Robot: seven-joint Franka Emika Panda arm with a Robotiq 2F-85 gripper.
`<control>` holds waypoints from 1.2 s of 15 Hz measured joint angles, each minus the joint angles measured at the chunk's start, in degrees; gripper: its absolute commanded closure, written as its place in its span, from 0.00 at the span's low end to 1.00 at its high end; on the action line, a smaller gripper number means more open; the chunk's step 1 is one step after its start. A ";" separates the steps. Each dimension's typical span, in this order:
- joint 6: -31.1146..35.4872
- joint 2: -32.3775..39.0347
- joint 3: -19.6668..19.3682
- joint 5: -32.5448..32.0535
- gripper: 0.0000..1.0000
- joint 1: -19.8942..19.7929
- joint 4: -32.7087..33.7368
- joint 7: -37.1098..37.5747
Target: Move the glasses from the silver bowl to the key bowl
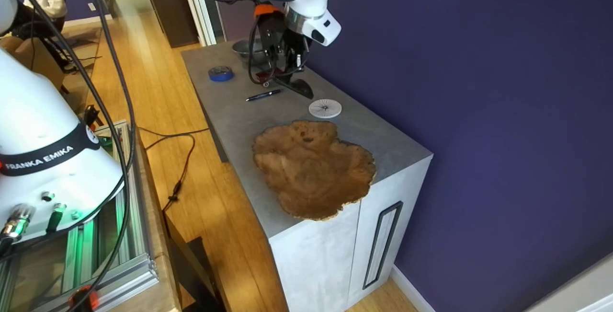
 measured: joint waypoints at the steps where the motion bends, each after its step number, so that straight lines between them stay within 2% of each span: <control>1: 0.05 -1.37 -1.57 1.11 0.98 -1.02 -0.97 -0.07; 6: 1.87 -8.51 -9.69 7.10 0.98 -4.42 -7.56 -0.94; 7: 2.20 -9.77 -10.83 9.25 0.98 -4.91 -8.82 -3.36; 8: 2.21 -10.87 -11.73 12.27 0.93 -5.38 -9.91 -7.22; 10: 2.13 -11.31 -12.83 12.86 0.93 -5.32 -10.42 -8.66; 11: 2.13 -11.19 -12.85 12.86 0.98 -5.08 -10.41 -8.57; 14: 2.11 -10.83 -12.87 12.87 0.98 -4.27 -10.32 -9.13; 18: 1.87 -11.30 -15.23 13.03 0.98 -5.47 -10.29 -23.90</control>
